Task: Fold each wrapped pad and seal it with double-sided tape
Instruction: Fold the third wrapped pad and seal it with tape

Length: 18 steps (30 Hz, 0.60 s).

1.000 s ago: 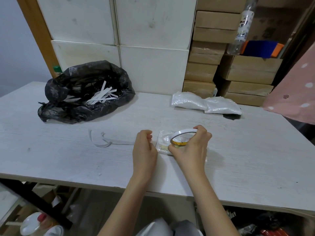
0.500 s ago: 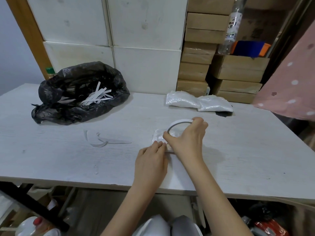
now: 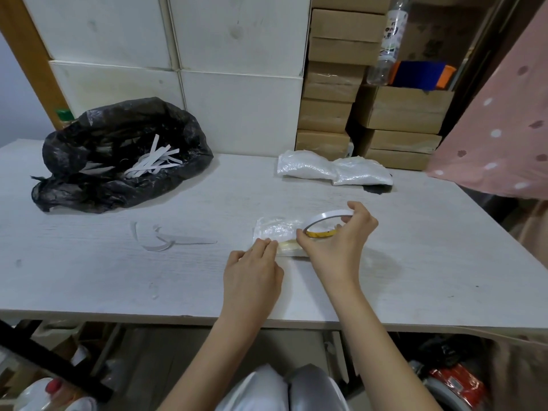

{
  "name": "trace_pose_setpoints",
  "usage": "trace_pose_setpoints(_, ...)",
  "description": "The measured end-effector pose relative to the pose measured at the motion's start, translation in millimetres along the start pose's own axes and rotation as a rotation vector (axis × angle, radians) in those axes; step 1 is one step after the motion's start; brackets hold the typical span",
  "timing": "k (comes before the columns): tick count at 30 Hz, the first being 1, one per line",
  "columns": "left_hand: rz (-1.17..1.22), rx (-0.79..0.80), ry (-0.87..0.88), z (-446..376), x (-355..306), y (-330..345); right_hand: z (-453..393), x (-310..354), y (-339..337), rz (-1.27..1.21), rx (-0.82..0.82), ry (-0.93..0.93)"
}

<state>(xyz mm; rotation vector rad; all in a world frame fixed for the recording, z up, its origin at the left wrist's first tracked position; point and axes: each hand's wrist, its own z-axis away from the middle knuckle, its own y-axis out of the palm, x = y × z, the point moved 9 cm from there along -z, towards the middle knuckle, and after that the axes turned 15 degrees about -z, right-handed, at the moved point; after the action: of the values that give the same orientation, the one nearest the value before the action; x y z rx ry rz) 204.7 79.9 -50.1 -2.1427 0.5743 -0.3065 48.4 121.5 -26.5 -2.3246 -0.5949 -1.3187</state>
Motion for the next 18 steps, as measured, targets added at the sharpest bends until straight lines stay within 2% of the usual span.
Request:
trace_pose_setpoints(3,-0.009,-0.034,-0.014,0.9,1.3,-2.0,4.3,-11.3,-2.0,-0.013,-0.019,0.025)
trace_pose_setpoints(7,-0.01,-0.042,-0.024,2.0,1.7,-3.8,9.5,-11.2,4.8,0.052,0.016,-0.036)
trace_pose_setpoints(13,0.007,-0.032,-0.01,0.3,-1.7,-10.3,3.9,-19.7,6.8,0.106,0.087,0.13)
trace_pose_setpoints(18,-0.038,-0.012,0.041,-1.4,-9.2,-8.2,-5.8,-21.0,1.3,0.241,0.259,0.258)
